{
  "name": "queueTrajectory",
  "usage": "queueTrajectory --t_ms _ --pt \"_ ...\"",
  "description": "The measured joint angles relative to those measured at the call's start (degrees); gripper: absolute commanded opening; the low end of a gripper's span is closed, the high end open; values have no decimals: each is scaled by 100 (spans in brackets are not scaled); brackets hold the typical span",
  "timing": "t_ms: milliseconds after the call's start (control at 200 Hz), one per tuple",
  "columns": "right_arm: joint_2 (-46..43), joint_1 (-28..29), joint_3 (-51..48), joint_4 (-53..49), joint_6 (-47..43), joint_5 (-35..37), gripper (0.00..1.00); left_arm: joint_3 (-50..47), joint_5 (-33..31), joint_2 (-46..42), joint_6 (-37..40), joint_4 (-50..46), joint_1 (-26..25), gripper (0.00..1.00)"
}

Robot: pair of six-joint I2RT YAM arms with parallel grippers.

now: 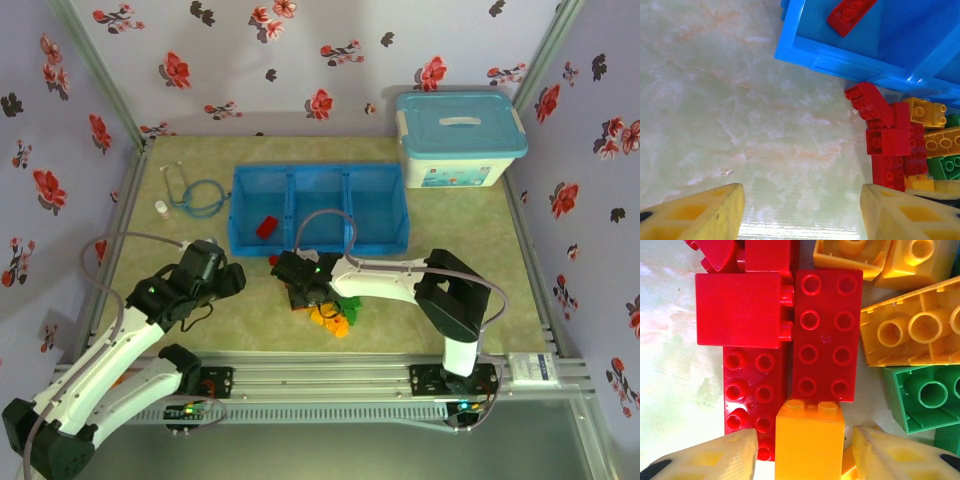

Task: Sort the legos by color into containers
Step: Pick up the lego from the bottom-center of the table.

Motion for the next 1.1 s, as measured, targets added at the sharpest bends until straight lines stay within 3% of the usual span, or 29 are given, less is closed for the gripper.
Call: queueTrajectory --t_ms 185,445,715,875,1100 --pt "-7 0 -109 33 109 -2 35 -55 2 -2 -22 -2 0 62" --pt "-66 0 -184 76 175 2 27 -61 0 -4 -24 2 0 61" --pt "-540 37 -179 -140 173 199 26 -66 0 -42 -22 17 -52 61" --pt "-935 -37 393 -623 -35 546 26 -70 0 -39 -24 22 -146 61" --pt "-970 -828 1335 -968 -651 640 26 -184 -2 -39 -114 66 -378 60"
